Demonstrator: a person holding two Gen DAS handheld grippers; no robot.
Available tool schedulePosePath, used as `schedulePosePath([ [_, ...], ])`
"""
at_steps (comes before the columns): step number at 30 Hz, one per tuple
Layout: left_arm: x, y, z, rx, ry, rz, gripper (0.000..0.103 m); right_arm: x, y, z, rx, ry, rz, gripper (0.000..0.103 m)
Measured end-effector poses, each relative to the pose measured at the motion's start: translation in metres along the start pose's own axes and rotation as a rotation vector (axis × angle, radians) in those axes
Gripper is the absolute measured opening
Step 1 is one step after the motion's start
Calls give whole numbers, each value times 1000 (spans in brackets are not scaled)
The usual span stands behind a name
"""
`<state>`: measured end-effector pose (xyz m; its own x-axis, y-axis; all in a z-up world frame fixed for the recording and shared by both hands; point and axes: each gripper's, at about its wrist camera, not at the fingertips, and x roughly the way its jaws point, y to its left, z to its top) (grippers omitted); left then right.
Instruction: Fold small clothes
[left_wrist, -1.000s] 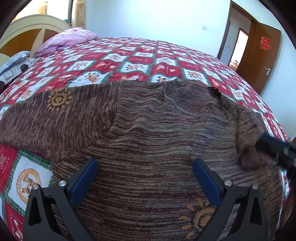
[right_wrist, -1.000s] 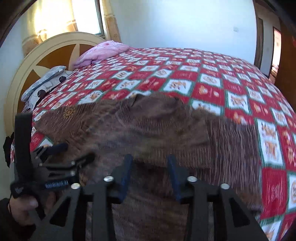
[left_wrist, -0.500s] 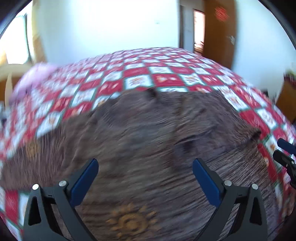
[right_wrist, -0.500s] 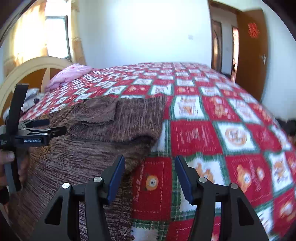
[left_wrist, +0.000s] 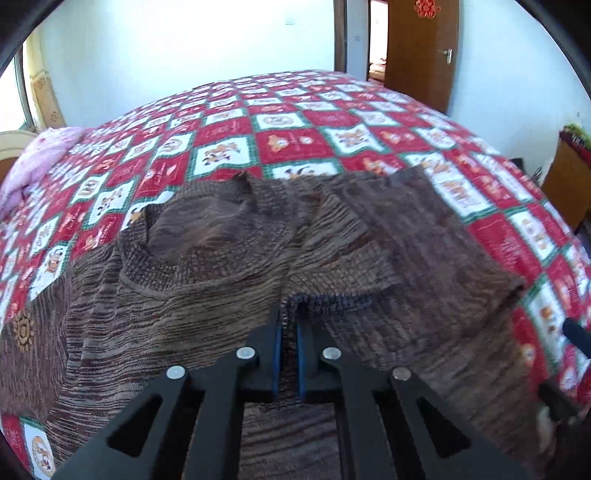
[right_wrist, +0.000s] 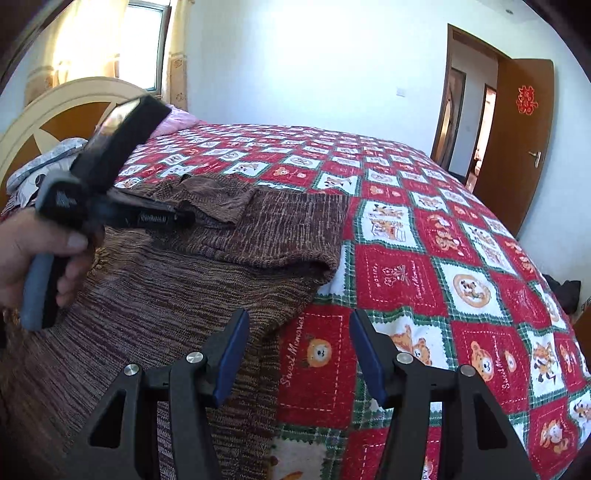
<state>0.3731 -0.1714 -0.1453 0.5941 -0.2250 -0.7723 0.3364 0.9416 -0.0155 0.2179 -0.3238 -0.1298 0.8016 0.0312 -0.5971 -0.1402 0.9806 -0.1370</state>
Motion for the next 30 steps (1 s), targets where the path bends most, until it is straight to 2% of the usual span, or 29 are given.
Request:
schedulePosePath([
  [3,-18,13,4,-96,-8,-98,7,-1,-2,0,8,-7,-6,57],
  [9,-37,54,5,-277,-9,-216,7,-2,-6,0,24,-3,-21,58],
  [17,-3,95,-20,-430,58,-215,7,3,-3,-1,9,9,-28,58],
  [18,-1,97,-22,-428,55,-206,14,4,-3,-1,10,13,-27,58],
  [20,1,100,-24,-430,53,-137,18,6,-2,-1,9,21,-29,58],
  [23,2,105,-20,-430,41,-111,36,7,-1,-2,3,29,-34,58],
  [24,0,107,-17,-418,33,-47,53,7,-1,-2,2,30,-35,58],
  [25,-3,110,-15,-416,18,65,69,7,-1,-2,2,30,-35,58],
  [26,-6,113,-15,-427,1,157,74,6,-1,-2,2,29,-35,58],
  [27,-8,117,-16,-433,-10,188,77,6,-1,-2,3,29,-34,58],
  [30,-15,119,-21,-445,-27,258,78,6,-1,-2,3,27,-30,58],
])
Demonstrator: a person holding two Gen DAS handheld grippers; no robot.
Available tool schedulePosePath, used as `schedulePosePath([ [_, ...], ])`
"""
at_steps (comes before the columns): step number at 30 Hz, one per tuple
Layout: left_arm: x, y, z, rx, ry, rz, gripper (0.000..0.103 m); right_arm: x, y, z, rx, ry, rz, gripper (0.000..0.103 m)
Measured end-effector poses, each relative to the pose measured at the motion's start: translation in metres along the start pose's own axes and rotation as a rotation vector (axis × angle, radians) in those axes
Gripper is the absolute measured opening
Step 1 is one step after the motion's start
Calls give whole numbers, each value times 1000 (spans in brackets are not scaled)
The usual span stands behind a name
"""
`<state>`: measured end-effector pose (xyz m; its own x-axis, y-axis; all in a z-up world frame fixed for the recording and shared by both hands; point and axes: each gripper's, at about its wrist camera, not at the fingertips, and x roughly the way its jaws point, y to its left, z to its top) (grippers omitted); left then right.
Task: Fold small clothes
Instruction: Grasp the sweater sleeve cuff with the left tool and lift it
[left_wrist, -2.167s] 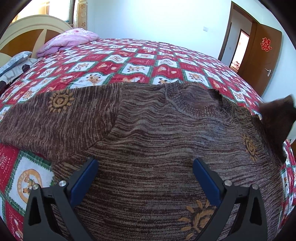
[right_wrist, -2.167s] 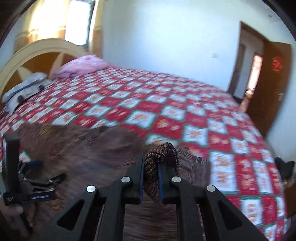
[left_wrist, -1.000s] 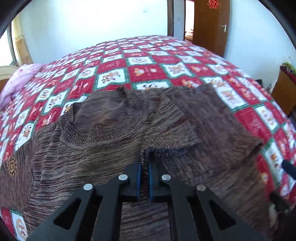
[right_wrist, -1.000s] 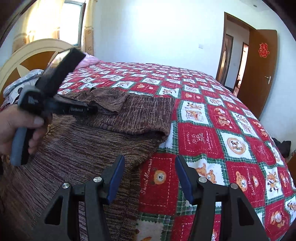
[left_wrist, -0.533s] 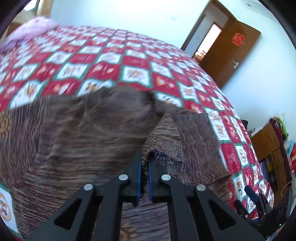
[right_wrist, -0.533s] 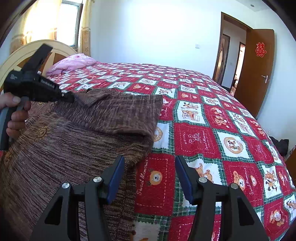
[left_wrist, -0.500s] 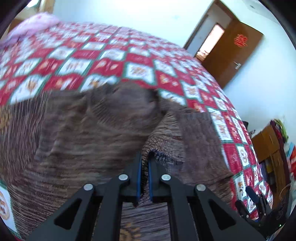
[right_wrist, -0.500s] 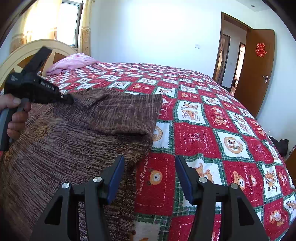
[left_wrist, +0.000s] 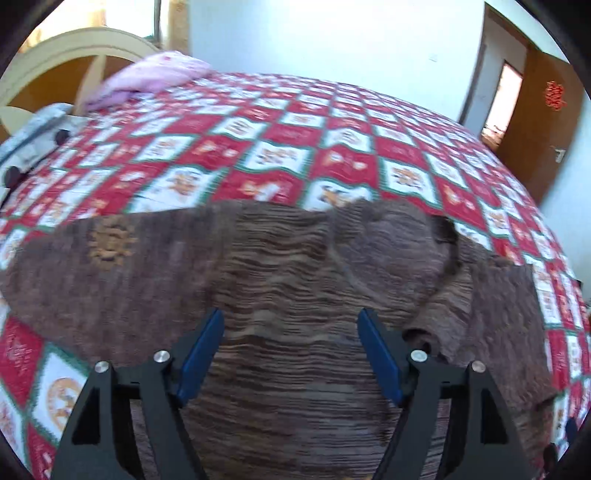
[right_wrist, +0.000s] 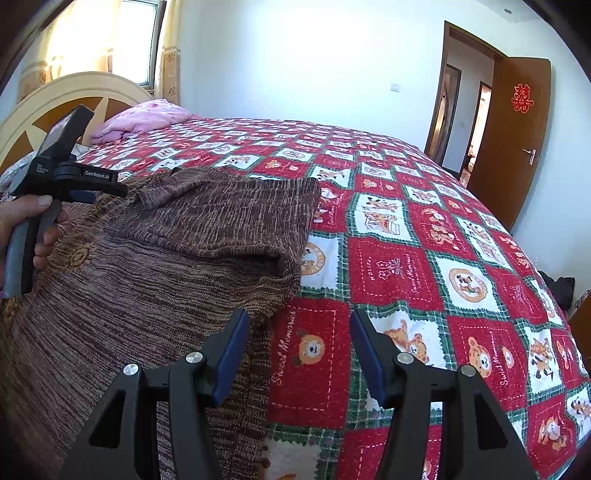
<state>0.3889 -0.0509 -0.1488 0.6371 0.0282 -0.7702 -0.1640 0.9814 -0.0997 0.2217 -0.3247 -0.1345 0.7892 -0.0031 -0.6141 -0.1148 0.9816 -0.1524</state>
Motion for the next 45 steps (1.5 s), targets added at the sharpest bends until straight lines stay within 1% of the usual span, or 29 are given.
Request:
schedulePosePath([
  [2,-7,-4,-6,15,-11,11,78,-1,0,0,-2,-4,4,58],
  [3,-9,-7,-9,35,-22,13,79,-1,1,1,-4,-9,4,58],
  [4,-14,-20,-14,89,-43,20,86,-1,1,1,-5,-12,3,58],
  [5,-17,-32,-17,146,-60,35,91,-1,2,1,-5,-12,-1,58],
  [6,-21,-48,-21,231,-83,64,97,-1,2,0,-6,-11,-7,58],
  [8,-20,-77,-27,366,-116,97,99,0,3,0,-8,-9,-19,58],
  [10,-13,-92,-27,442,-118,119,99,0,2,0,-9,-8,-28,58],
  [12,3,-100,-18,478,-111,194,100,0,2,0,-11,-10,-36,58],
  [13,11,-95,-8,463,-129,256,100,0,1,0,-11,-12,-39,58],
  [14,17,-83,3,416,-130,294,100,0,0,1,-10,-14,-39,58],
  [16,23,-55,20,305,-101,313,100,0,-1,1,-3,-16,-34,58],
  [17,25,-34,27,238,-78,327,100,0,-2,1,0,-16,-29,58],
  [19,25,-8,27,181,-57,335,99,0,-2,2,1,-16,-20,58],
  [22,15,22,19,145,-61,314,99,-2,0,3,-4,-27,-11,58],
  [24,2,35,11,123,-88,281,99,-10,-2,7,20,-58,6,58],
  [25,-6,39,6,112,-98,251,99,-13,-3,10,28,-66,20,58],
  [26,-12,45,3,102,-105,227,99,-13,-2,17,40,-62,44,58],
  [27,-16,43,0,98,-109,210,100,-12,-1,26,51,-52,82,60],
  [29,-26,50,-5,84,-117,169,100,-7,3,41,63,-40,140,65],
  [30,-33,40,-9,80,-119,156,101,0,6,48,69,-34,173,66],
  [32,-37,42,-11,83,-121,130,102,16,11,59,73,-24,223,66],
  [34,-42,46,-16,90,-120,137,102,43,15,65,70,31,262,66],
  [36,-42,61,-18,89,-109,146,102,63,18,63,60,90,261,66],
  [38,-45,82,-23,73,-89,143,102,82,18,52,82,210,282,66],
  [39,-45,100,-26,55,-78,153,102,83,19,45,74,228,288,66],
  [40,-44,112,-28,46,-73,164,102,76,24,41,25,197,268,66],
  [42,-42,147,-30,31,-62,219,102,68,32,39,-35,195,224,66],
  [44,-37,181,-29,-16,-36,268,102,60,36,43,-39,161,206,66],
  [45,-35,199,-29,-54,-22,279,102,54,37,47,-31,119,212,66],
])
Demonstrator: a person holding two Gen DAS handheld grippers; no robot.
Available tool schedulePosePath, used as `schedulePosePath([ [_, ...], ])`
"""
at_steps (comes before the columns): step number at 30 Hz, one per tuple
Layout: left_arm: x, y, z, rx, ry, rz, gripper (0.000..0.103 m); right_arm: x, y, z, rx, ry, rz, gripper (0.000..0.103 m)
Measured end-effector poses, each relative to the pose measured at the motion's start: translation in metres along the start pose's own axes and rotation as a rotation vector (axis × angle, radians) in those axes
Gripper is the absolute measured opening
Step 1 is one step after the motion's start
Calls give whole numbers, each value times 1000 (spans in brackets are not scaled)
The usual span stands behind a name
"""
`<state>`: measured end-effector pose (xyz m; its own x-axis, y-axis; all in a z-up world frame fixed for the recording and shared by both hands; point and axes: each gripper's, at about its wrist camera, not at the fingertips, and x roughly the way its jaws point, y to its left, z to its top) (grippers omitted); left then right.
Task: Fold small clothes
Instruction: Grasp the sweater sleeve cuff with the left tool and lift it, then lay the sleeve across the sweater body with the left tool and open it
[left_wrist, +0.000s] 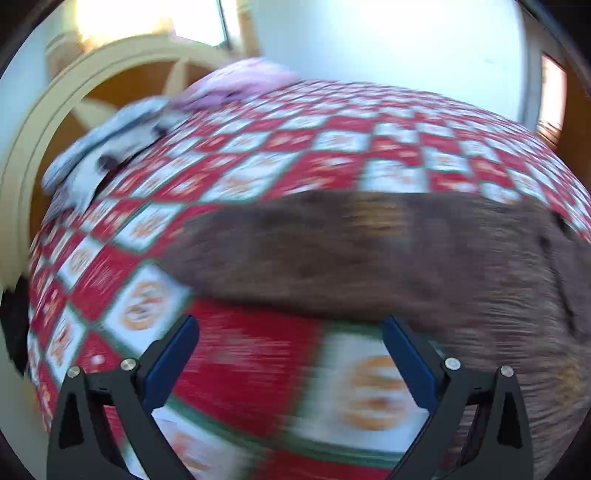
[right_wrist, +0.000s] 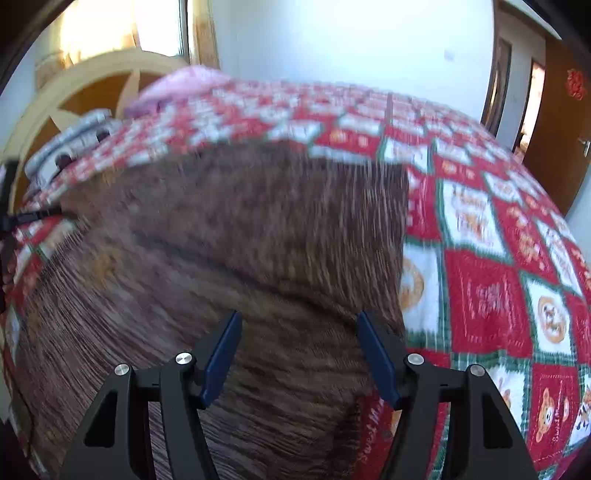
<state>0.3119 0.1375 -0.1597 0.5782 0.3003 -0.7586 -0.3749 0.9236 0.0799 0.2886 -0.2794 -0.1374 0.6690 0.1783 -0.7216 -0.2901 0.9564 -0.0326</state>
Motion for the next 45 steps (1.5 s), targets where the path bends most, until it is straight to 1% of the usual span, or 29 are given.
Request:
schedulePosePath([
  [1,5,15,0,-34,14,9,102,-3,2,4,-3,-39,-4,66],
  [2,9,29,1,-70,23,28,102,-3,5,8,-13,-60,-15,66],
  [3,13,46,2,-117,29,48,102,1,7,10,-22,-55,-22,66],
  [5,18,70,2,-199,41,45,102,26,8,9,-28,58,-8,66],
  [6,20,78,2,-230,43,45,101,34,8,5,-28,86,-15,67],
  [7,21,87,2,-268,45,32,100,30,9,3,-36,50,-24,67],
  [8,23,94,1,-300,49,9,98,27,11,2,-45,42,-33,67],
  [10,27,100,1,-354,64,-54,86,23,10,-1,-39,35,-32,67],
  [11,30,103,1,-381,77,-82,83,23,9,-4,-35,26,-30,67],
  [12,32,105,2,-411,80,-111,77,21,8,-5,-31,22,-28,68],
  [13,32,107,4,-435,68,-134,72,21,7,-5,-27,19,-27,68],
  [14,32,107,5,-452,61,-156,70,22,7,-5,-26,19,-30,69],
  [16,34,108,6,-499,63,-221,55,22,9,-6,-33,17,-44,70],
  [17,35,109,6,-520,69,-248,52,22,9,-6,-37,16,-51,70],
  [19,36,105,5,-552,85,-292,51,22,12,-7,-37,14,-57,71],
  [23,41,98,9,-569,94,-323,51,22,12,-7,-35,13,-62,72],
  [26,53,99,16,-602,99,-333,51,21,13,-8,-36,9,-72,73],
  [28,62,99,20,-605,98,-321,51,21,13,-9,-38,7,-77,74],
  [30,64,98,22,-603,70,-303,51,21,13,-9,-37,7,-78,74],
  [32,63,97,22,-596,52,-262,31,21,13,-9,-36,6,-76,74],
  [33,63,97,21,-587,50,-240,9,21,13,-9,-35,6,-76,74],
  [36,60,101,19,-585,40,-261,8,21,12,-9,-34,6,-75,74],
  [38,56,100,23,-564,35,-261,8,21,13,-9,-34,6,-75,74],
  [43,26,91,45,-532,-30,-295,8,21,12,-9,-34,6,-75,74],
  [45,14,80,55,-509,-54,-324,8,21,12,-9,-33,6,-73,74],
])
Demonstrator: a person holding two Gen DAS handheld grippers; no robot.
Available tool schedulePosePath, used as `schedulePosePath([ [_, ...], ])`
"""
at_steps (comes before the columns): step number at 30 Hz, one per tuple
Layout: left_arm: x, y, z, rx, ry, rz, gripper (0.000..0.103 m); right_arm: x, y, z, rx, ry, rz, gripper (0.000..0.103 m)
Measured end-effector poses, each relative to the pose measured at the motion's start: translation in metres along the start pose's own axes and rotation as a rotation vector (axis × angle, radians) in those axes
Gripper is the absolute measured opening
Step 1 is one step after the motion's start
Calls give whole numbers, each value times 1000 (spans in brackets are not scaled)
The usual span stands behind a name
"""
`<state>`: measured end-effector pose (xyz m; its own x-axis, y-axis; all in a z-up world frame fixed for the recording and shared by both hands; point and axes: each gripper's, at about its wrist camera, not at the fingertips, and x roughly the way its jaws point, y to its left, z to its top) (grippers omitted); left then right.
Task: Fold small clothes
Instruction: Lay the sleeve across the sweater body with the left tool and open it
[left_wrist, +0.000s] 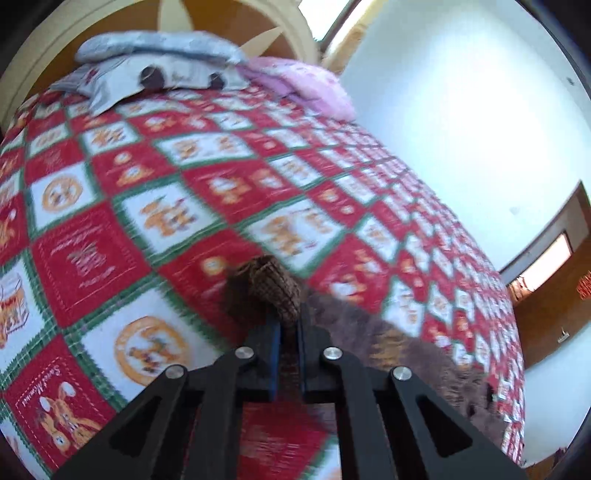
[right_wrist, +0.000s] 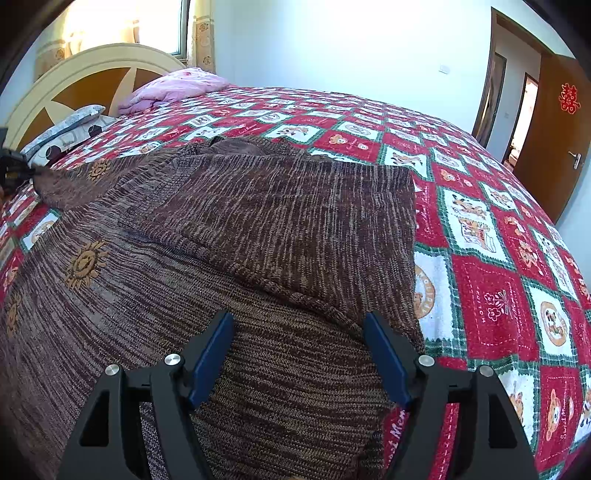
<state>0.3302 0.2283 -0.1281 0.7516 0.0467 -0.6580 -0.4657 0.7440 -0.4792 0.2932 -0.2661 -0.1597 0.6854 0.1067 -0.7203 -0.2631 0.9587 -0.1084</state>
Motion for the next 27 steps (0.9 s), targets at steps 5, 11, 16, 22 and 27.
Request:
schedulePosePath([
  [5,-15,-51,-2,73,-12,-78,8,0,0,0,1,-1,1,74],
  [11,-31,-120,-22,181,-13,-188,8,0,0,0,2,-1,2,74],
  [16,-32,-175,-68,287,12,-255,7,0,0,0,2,-1,2,75],
  [22,-4,-228,-155,485,59,-184,12,0,-1,0,2,-1,3,75],
  [27,3,-246,-215,683,130,-194,20,0,0,-1,4,-2,5,75],
])
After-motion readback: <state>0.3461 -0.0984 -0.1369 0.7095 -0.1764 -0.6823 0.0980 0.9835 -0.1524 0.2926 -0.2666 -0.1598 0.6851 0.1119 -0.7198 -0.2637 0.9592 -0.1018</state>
